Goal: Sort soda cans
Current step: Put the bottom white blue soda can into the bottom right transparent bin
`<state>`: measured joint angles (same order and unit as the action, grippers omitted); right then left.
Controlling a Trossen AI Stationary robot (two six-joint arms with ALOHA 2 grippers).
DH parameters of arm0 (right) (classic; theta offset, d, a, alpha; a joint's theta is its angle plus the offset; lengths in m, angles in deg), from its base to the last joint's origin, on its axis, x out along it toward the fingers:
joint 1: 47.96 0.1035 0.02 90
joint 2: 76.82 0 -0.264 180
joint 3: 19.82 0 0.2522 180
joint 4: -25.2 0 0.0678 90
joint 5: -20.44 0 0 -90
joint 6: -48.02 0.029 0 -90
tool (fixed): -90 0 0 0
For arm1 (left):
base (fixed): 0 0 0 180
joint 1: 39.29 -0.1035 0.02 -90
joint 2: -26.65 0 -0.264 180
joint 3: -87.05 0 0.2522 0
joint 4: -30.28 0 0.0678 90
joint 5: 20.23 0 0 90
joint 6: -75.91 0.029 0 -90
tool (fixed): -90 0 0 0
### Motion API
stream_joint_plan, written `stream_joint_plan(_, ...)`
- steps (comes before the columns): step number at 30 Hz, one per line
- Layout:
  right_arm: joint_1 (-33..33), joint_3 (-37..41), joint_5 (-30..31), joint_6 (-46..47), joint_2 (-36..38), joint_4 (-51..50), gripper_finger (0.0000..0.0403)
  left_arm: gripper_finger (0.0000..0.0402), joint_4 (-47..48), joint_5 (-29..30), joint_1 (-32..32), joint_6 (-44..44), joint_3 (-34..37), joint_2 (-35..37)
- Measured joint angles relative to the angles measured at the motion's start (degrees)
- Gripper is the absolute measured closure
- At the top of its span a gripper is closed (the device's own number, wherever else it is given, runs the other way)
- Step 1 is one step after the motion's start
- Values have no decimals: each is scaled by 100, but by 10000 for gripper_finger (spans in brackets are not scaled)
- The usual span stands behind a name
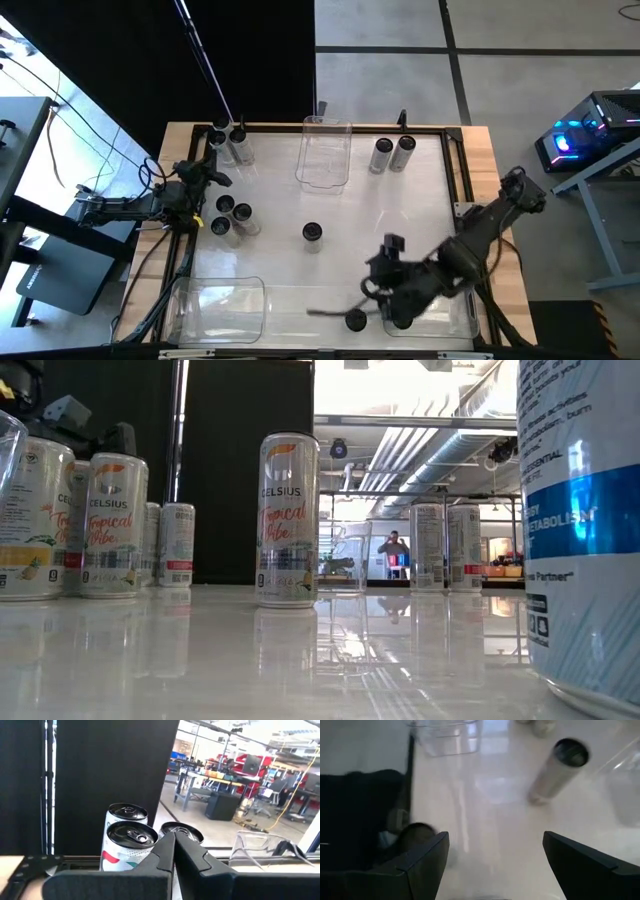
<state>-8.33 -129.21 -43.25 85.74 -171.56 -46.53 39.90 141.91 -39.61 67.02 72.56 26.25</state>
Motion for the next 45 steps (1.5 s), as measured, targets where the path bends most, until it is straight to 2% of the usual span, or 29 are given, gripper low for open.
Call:
stream_joint_plan(3,167,259,97,184,-9,562,85,401,2,0,-2,-124,0,-1)
stream_joint_plan(6,281,567,474,70,-61,1072,85,401,2,0,-1,-151,0,-1)
stream_joint_plan(14,332,1208,495,41,-61,2252,85,401,2,2,-1,-152,0,0)
stream_joint_plan(25,398,1257,627,-354,-100,2796,85,401,3,2,0,-148,0,0)
stream_joint_plan(29,408,1160,171,-544,-279,2757,85,401,2,3,-2,-149,0,0)
stream_joint_plan(35,409,965,-165,-1236,-495,2742,85,401,4,4,-2,-148,0,-2)
stream_joint_plan(42,429,977,-530,-1165,-1028,2833,85,401,2,4,-2,-147,0,-1)
stream_joint_plan(45,429,977,-504,-1053,-1160,2842,85,401,2,4,-2,-146,0,0)
